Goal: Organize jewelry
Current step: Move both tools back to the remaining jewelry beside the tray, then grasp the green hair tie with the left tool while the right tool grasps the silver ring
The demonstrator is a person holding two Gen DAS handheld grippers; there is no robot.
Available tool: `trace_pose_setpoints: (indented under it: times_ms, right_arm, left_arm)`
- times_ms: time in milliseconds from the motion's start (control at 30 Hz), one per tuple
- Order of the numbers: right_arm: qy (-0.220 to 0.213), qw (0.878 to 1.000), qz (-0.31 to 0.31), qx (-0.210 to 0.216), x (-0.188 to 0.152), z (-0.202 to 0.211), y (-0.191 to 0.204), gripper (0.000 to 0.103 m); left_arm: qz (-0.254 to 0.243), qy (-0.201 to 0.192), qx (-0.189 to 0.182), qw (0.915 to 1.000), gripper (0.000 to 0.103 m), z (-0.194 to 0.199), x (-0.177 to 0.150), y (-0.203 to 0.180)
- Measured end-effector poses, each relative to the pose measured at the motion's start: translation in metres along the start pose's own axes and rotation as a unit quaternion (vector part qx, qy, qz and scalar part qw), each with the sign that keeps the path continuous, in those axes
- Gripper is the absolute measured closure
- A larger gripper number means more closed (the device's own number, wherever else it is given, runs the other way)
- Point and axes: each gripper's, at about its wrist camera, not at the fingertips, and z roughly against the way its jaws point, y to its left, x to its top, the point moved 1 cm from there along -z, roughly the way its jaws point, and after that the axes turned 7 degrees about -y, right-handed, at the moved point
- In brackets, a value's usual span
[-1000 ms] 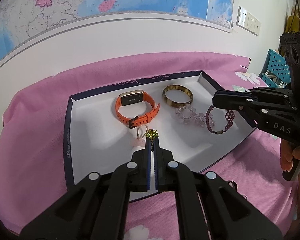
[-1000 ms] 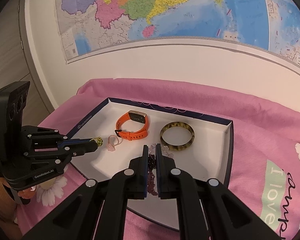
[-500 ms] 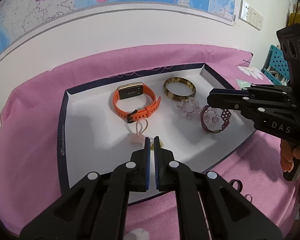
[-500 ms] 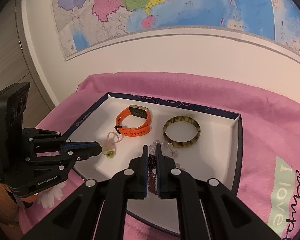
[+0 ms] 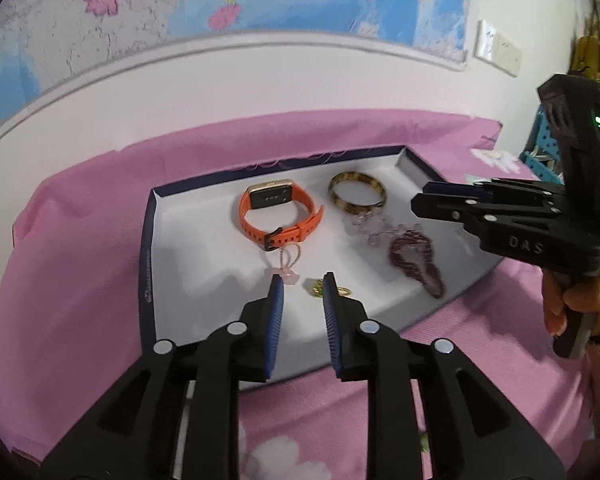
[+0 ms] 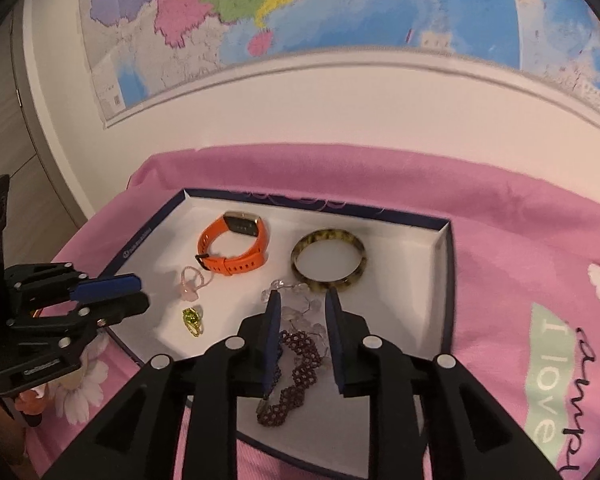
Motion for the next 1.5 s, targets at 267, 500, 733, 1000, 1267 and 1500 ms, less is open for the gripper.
trace_pose_setpoints:
  times_ms: [267,500,733,1000,1267,1500]
  right_arm:
    - [0.004,0.997,0.054,0.047,-0.022,0.043,0.032,0.075]
    - [0.057,0.994,0.065,0.066,-0.065,0.052,0.044,0.075]
    - [0.083,0.992,0.057,0.077,-0.097,0.063,0.05,0.07]
    - [0.091,0.991,0.079,0.063,-0.113,0.062,0.063,0.068]
    - [0.091,0.989,0.107,0.048,-0.117,0.061,0.073,0.075]
    - [0.089,0.988,0.115,0.05,-0.118,0.063,0.077,0.087]
  left_arm:
    - [-0.017,-0.012,-0.046,0.9987,0.074,0.04,-0.025,-0.021]
    - [-0.035,0.011,-0.061,0.9975,0.071,0.052,-0.059,-0.035]
    - [-0.05,0.03,-0.078,0.9953,0.068,0.052,-0.076,-0.048]
    - [-0.059,0.063,-0.076,0.9934,0.067,0.04,-0.085,-0.059]
    - [-0.056,0.066,-0.081,0.9929,0.079,0.037,-0.085,-0.061]
    - [-0.046,0.066,-0.081,0.9935,0.082,0.037,-0.085,-0.06]
